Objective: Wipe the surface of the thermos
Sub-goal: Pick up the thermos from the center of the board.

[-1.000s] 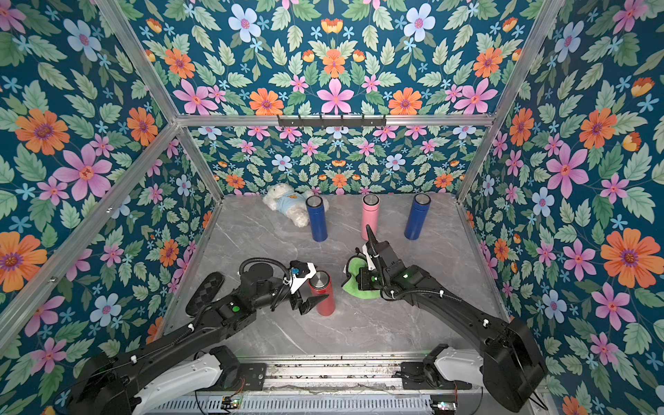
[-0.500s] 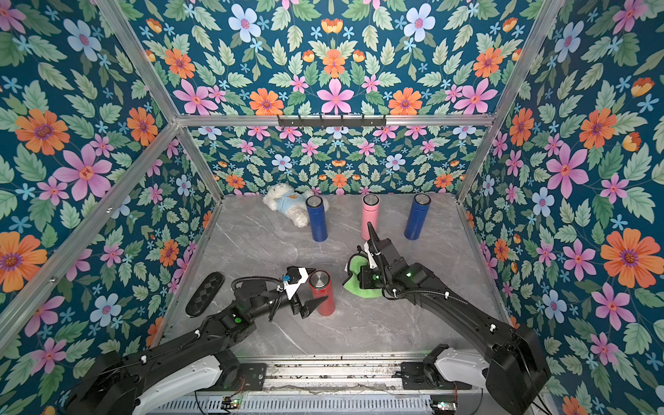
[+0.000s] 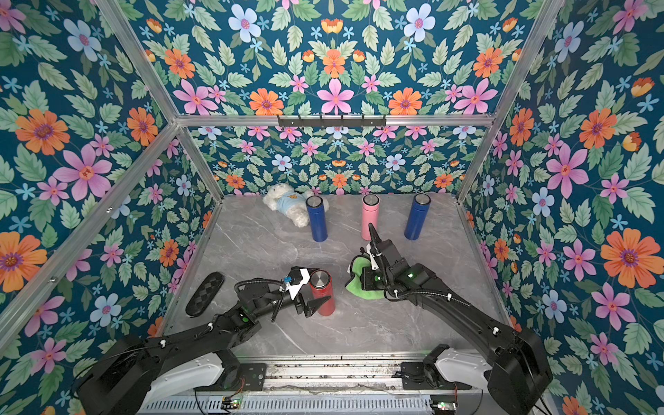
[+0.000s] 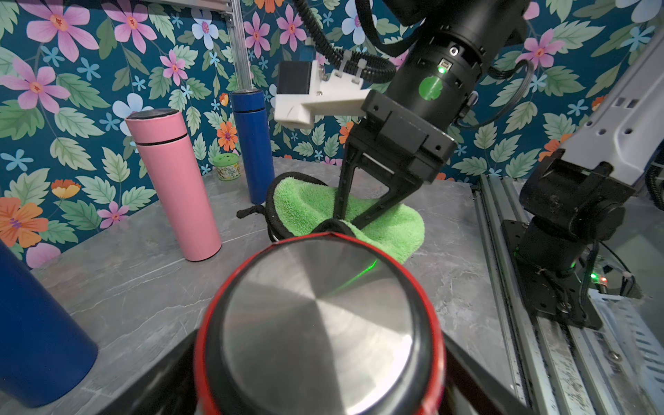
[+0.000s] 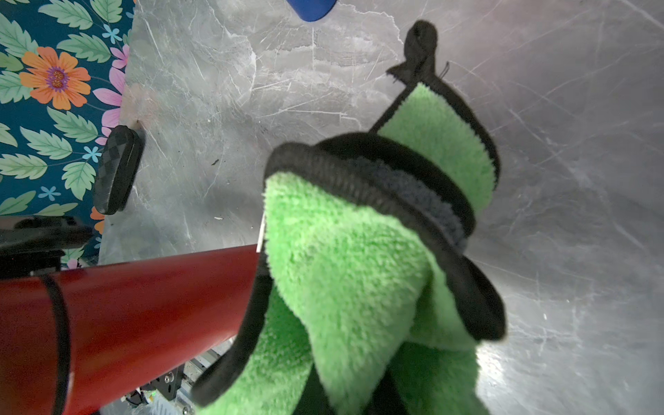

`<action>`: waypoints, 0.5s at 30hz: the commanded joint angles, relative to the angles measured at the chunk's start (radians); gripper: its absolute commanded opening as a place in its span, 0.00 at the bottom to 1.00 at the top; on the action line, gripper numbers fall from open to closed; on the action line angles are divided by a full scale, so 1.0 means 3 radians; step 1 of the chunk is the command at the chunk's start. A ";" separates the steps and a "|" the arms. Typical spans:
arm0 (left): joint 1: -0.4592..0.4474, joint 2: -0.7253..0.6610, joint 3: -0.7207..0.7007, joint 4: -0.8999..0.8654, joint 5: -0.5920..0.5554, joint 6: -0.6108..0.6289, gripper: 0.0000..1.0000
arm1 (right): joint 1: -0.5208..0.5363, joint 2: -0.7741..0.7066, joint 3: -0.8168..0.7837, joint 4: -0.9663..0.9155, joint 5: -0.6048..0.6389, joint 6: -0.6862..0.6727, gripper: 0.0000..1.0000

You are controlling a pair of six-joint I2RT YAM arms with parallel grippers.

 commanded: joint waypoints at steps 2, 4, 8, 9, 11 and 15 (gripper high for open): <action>0.0000 0.0065 -0.0012 0.0395 0.0073 -0.0057 0.94 | 0.0003 -0.0026 0.0016 -0.0022 0.0052 0.0054 0.00; -0.0010 0.0104 -0.0019 0.0481 0.0074 -0.0066 0.93 | 0.0001 -0.0027 0.0022 -0.0023 0.0050 0.0054 0.00; -0.0020 0.0181 -0.0016 0.0583 0.0080 -0.0062 0.92 | 0.0001 -0.0030 0.0028 -0.0028 0.0054 0.0060 0.00; -0.0022 0.0203 -0.0018 0.0619 0.0086 -0.0059 0.92 | 0.0003 -0.0028 0.0031 -0.0031 0.0050 0.0058 0.00; -0.0031 0.0243 -0.0019 0.0666 0.0087 -0.0067 0.90 | 0.0003 -0.0026 0.0035 -0.0033 0.0052 0.0059 0.00; -0.0037 0.0315 -0.0034 0.0778 0.0067 -0.0067 0.89 | 0.0002 -0.0022 0.0055 -0.0032 0.0036 0.0060 0.00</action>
